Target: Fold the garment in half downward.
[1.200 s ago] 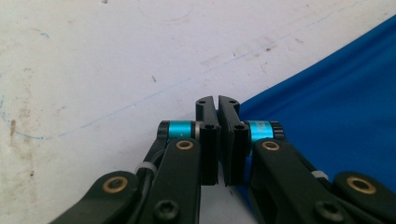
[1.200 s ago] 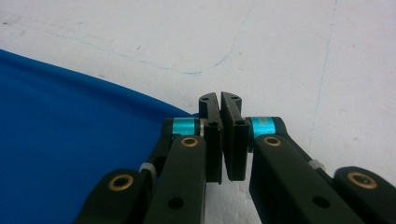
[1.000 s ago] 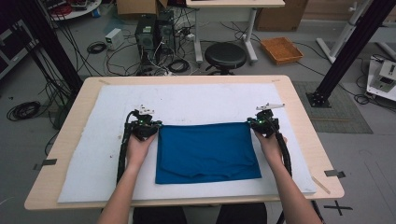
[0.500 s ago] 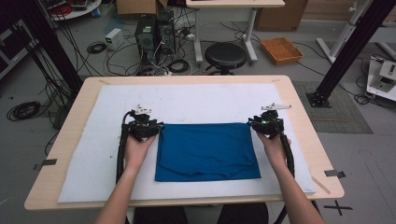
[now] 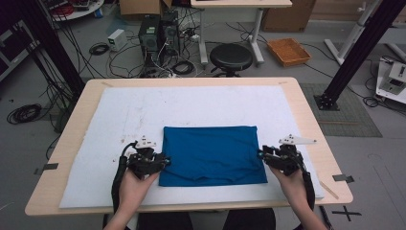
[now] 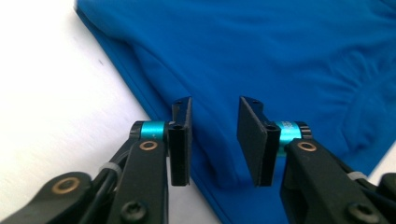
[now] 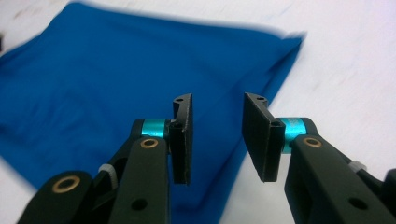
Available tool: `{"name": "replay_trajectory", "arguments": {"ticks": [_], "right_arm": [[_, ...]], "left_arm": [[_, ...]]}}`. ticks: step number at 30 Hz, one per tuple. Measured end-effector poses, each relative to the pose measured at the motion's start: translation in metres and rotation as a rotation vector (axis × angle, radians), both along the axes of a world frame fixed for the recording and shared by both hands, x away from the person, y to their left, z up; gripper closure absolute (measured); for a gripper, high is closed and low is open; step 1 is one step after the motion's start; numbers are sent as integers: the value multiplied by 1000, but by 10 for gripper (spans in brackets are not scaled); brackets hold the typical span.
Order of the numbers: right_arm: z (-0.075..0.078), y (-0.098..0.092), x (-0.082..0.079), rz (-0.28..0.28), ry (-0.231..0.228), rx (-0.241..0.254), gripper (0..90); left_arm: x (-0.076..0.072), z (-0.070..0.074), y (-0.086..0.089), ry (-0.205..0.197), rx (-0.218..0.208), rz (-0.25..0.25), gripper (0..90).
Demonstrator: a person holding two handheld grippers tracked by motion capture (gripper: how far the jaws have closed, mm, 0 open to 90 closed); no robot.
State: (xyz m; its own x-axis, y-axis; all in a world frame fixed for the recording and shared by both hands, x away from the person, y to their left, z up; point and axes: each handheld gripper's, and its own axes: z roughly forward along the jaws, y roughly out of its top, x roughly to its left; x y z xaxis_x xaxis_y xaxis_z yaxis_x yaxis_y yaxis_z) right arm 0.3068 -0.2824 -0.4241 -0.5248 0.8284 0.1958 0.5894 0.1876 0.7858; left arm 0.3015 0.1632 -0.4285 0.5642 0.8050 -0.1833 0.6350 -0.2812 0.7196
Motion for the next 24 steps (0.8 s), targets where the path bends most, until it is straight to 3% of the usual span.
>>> {"name": "replay_trajectory", "arguments": {"ticks": [4, 7, 11, 17, 23, 24], "right_arm": [[-7, 6, -12, 25, 31, -26, 665], [-14, 8, -14, 37, 50, -74, 741], [-20, 7, -16, 56, 69, -84, 885], [-16, 6, -22, 70, 58, -87, 890], [-15, 5, -26, 77, 45, -107, 888], [-15, 5, -26, 77, 44, -104, 872]], "left_arm": [[-2, -5, -1, 20, -8, -9, 746], [-2, -8, -2, 29, -5, -20, 807], [-4, -9, -3, 33, -4, -33, 869], [-15, -5, 0, 44, -52, -48, 872], [-25, -3, 1, 33, -29, -72, 865], [-25, -3, 1, 29, -21, -66, 819]]}}
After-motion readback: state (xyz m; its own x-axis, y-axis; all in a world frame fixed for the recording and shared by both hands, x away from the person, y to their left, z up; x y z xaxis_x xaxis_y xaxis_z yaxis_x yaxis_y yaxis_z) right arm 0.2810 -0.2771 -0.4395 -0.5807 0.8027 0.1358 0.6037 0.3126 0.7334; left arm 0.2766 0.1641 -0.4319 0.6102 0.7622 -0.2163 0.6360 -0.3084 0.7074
